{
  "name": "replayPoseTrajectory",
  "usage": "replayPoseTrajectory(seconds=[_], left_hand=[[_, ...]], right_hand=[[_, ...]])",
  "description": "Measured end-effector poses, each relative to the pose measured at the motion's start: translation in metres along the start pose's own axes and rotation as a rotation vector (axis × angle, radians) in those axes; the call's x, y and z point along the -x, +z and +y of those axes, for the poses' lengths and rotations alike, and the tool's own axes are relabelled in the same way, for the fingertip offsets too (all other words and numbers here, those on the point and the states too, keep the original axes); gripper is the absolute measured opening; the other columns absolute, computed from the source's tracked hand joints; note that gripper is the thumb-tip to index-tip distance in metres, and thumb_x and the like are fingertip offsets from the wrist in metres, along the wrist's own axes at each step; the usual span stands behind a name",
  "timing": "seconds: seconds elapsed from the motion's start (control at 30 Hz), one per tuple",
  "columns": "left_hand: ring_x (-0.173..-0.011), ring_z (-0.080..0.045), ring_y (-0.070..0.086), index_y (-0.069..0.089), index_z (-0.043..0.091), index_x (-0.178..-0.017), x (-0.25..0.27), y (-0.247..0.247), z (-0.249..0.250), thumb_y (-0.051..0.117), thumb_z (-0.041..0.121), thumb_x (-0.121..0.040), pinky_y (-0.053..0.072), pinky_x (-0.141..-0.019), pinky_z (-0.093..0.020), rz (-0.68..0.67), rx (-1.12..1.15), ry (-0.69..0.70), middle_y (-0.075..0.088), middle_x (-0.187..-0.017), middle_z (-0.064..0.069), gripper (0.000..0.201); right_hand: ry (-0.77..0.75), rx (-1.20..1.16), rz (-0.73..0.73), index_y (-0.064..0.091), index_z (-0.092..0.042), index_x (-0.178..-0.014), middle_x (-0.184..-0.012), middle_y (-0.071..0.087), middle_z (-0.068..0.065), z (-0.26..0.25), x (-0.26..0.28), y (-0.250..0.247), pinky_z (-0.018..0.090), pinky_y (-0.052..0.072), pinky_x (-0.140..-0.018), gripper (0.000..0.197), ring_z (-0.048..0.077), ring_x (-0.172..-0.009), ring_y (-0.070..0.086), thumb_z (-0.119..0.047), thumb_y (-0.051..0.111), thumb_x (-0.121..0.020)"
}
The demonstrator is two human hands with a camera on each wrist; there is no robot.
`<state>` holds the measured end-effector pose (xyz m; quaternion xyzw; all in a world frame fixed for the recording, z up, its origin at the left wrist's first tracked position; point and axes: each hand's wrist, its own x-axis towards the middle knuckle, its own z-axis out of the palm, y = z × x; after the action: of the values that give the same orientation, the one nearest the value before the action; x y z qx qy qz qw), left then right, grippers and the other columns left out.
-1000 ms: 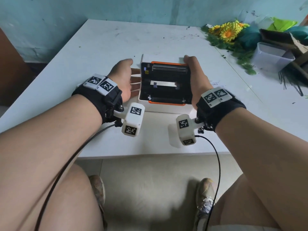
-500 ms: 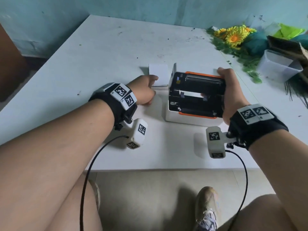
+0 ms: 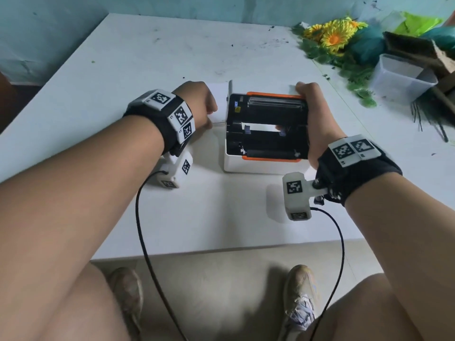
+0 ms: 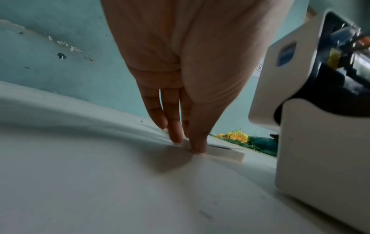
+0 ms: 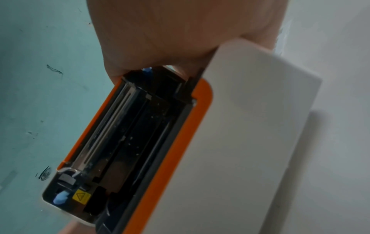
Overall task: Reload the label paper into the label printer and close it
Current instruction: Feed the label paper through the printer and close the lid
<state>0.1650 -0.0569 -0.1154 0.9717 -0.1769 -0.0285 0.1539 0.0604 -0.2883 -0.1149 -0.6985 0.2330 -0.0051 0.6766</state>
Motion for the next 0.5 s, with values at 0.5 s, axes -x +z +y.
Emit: replayPoseTrajectory(seconds=[0.5], left_hand=[[-0.061, -0.006, 0.058, 0.074, 0.018, -0.076, 0.014, -0.018, 0.009, 0.065, -0.002, -0.087, 0.040, -0.055, -0.025, 0.024, 0.189, -0.176, 0.074, -0.067, -0.001, 0.024]], right_hand=[[0.021, -0.075, -0.037, 0.071, -0.023, -0.078, -0.086, 0.069, 0.009, 0.003, 0.016, 0.013, 0.049, 0.059, -0.098, 0.051, 0.026, -0.078, 0.064, -0.073, 0.064, -0.079]])
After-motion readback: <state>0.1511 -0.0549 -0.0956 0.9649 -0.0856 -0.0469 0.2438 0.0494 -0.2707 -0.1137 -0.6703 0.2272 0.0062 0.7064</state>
